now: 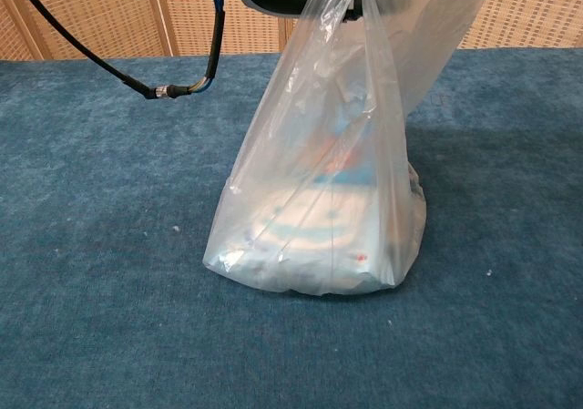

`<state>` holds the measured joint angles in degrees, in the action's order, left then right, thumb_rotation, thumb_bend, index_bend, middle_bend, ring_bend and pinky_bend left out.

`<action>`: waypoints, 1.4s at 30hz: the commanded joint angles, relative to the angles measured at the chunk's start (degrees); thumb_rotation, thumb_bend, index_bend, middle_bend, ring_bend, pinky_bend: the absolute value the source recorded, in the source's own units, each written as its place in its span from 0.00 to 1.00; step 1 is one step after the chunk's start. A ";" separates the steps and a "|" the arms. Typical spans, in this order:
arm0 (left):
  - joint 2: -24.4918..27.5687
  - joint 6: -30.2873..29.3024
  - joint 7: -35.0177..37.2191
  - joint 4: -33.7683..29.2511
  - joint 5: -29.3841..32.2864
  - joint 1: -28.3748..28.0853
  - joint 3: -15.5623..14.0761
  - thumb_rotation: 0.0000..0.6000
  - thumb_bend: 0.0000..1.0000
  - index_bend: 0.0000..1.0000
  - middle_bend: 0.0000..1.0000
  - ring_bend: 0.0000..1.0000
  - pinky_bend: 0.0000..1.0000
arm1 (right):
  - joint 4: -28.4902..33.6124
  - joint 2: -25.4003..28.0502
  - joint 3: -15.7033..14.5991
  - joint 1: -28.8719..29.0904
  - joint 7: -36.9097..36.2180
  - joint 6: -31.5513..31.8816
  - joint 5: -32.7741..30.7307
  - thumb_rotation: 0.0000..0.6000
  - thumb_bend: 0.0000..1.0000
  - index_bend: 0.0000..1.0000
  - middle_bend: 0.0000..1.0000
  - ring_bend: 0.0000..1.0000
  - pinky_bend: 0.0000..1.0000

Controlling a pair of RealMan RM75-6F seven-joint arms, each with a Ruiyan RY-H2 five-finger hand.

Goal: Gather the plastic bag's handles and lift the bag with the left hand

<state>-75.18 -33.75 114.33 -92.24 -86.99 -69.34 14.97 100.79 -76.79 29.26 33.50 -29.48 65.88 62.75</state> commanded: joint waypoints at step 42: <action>1.99 -1.27 2.88 -2.21 -2.48 0.35 0.85 0.00 0.14 0.45 0.58 0.60 0.66 | -3.11 -2.66 -0.79 2.60 5.86 -2.52 -3.42 1.00 0.06 0.16 0.20 0.13 0.10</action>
<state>-73.35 -34.84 116.97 -94.53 -89.33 -69.04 15.99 97.70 -79.45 28.49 36.09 -23.64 63.37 59.34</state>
